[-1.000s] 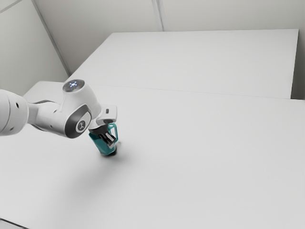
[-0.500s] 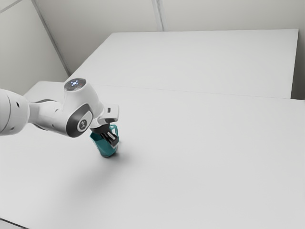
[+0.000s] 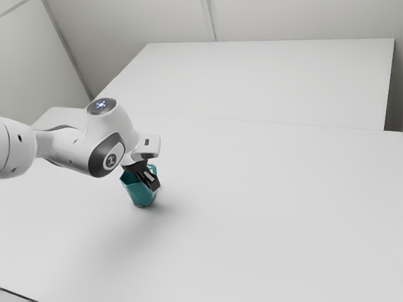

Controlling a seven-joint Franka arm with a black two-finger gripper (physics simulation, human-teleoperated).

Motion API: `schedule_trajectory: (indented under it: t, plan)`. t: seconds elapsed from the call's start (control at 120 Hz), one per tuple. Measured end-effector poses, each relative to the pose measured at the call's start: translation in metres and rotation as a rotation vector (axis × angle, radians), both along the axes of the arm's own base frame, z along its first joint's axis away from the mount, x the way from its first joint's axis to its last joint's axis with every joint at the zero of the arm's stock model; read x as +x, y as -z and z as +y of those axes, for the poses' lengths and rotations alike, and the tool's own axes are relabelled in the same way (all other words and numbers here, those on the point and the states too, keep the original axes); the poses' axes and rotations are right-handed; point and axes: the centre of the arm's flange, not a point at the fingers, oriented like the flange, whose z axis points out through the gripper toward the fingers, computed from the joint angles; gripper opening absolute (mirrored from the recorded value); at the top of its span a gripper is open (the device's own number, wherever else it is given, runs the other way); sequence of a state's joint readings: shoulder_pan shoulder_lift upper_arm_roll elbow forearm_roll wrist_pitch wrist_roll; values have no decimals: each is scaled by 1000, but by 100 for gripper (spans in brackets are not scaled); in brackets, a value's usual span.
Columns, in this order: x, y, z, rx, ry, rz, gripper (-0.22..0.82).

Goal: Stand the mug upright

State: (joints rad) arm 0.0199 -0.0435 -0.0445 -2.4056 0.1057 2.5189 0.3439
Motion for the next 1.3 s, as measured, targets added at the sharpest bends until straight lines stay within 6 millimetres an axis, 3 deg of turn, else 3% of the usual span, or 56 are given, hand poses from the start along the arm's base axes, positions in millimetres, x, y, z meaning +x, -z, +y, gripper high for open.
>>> schedule_trajectory:
  t: [0.867, 1.133, 1.2, 1.3]
  plan:
    - [-4, -30, 7, 4, -46, 74, 30]
    - [6, -67, 0, 4, -62, 84, 32]
    - [12, -84, -3, 4, -67, 75, 34]
    - [33, -127, -9, -5, -73, 37, 39]
